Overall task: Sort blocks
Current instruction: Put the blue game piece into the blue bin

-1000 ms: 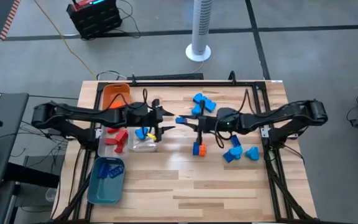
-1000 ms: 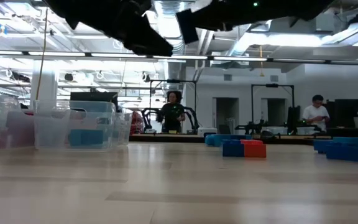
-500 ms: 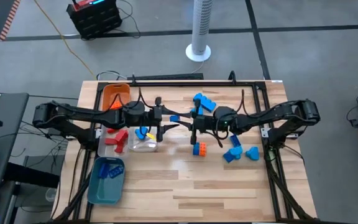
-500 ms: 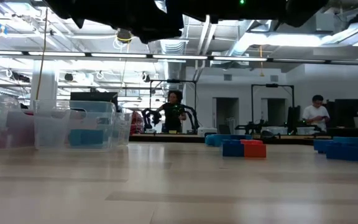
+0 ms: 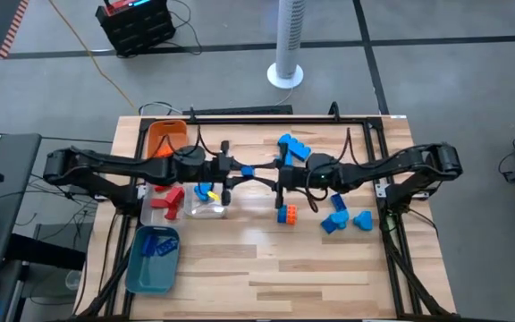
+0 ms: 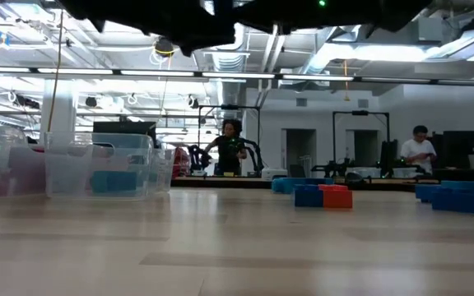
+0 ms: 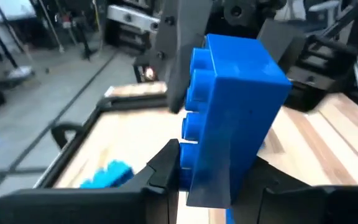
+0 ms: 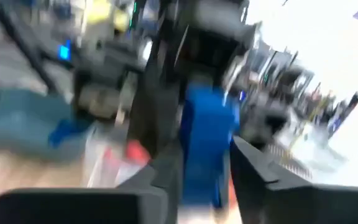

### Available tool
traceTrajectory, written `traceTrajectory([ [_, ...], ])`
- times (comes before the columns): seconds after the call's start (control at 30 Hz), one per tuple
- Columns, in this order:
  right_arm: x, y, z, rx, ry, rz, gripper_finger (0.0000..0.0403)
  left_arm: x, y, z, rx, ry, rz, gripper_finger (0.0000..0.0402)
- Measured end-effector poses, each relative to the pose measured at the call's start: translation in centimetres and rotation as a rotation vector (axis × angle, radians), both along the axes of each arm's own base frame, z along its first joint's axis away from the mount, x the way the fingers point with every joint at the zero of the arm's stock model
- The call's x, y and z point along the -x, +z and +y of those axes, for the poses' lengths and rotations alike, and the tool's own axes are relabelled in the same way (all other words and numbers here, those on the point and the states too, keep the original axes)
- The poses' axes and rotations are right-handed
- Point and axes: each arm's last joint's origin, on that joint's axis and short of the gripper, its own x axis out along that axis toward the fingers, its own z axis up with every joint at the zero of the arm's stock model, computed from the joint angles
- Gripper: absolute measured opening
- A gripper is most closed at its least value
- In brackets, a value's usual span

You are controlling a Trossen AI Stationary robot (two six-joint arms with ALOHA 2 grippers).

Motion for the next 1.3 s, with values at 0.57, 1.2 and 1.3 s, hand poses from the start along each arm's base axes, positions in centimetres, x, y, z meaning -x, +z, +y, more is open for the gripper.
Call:
traceTrajectory([
  [0.57, 2.8, -2.4, -1.3, -0.281, -0.137, 0.429, 0.0241, 13.1, 0.0, -4.4, 0.498, -0.045, 0.627, 0.0089],
  [1.2, 3.2, -3.0, -2.0, -0.297, -0.338, 0.452, 0.0225, 15.9, -5.2, -12.7, 0.838, 0.282, 1.458, 0.0093],
  [1.3, 3.2, -3.0, -1.7, -0.296, -0.328, 0.452, 0.0225, 15.2, -6.7, -14.0, 0.791, 0.332, 1.561, 0.0094],
])
